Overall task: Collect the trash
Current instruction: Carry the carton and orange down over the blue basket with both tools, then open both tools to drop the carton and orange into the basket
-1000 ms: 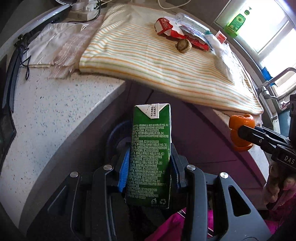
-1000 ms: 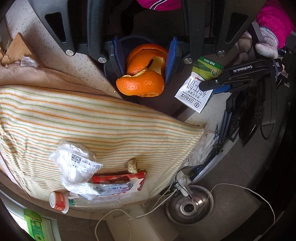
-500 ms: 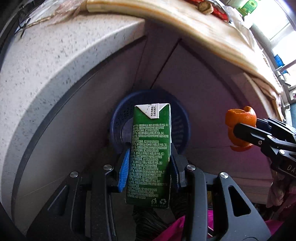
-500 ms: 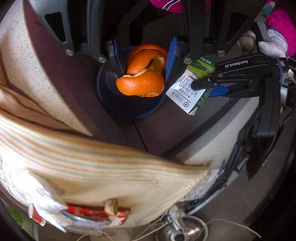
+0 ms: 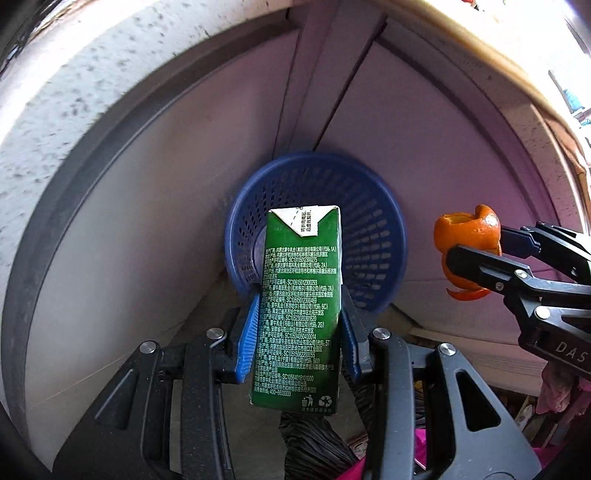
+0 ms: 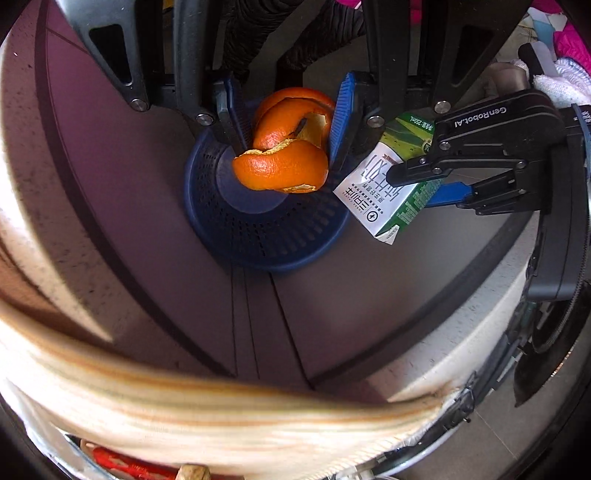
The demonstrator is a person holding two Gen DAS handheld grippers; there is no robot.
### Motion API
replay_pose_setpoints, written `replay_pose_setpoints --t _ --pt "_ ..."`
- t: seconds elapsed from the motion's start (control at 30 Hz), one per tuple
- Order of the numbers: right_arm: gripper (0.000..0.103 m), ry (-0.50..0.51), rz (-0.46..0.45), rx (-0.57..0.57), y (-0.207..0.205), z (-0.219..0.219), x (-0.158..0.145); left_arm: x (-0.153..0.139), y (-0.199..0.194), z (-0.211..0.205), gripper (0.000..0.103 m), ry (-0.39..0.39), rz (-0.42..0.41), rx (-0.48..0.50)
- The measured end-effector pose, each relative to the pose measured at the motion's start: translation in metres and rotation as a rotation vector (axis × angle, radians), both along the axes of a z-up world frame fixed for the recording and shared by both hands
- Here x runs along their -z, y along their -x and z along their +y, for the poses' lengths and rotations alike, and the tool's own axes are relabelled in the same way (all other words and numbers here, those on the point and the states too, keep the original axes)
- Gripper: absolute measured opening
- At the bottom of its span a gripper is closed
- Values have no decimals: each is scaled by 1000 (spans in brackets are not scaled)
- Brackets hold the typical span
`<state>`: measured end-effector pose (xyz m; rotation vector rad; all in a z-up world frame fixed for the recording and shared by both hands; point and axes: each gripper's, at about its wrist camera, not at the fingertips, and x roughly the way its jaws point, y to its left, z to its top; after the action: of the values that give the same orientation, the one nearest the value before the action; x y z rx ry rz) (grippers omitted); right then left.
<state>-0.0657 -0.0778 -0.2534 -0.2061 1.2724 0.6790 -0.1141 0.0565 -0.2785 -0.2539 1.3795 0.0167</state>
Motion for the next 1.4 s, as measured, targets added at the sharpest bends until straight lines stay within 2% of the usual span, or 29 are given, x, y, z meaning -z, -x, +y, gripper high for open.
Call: replay_pose_setpoints --t 0.33,0.63,0.77,0.83,1.1,1.4 --pt "42 39 -9 -6 -8 15 21 14 -8 -8 39 -37 16 11" --pt "46 45 -8 0 -20 19 25 0 -9 -13 40 -64 23 19" --pt "48 39 -17 -1 -21 18 21 -4 -11 -13 42 -66 25 22" --pt "50 39 -23 -2 -21 17 19 -8 -12 -14 47 -71 23 23" --pt "51 25 -27 0 -26 12 11 -20 -15 -6 47 -73 7 17" --pt "53 -35 -49 -18 -23 -1 -24 -58 -19 0 47 -78 -62 -5"
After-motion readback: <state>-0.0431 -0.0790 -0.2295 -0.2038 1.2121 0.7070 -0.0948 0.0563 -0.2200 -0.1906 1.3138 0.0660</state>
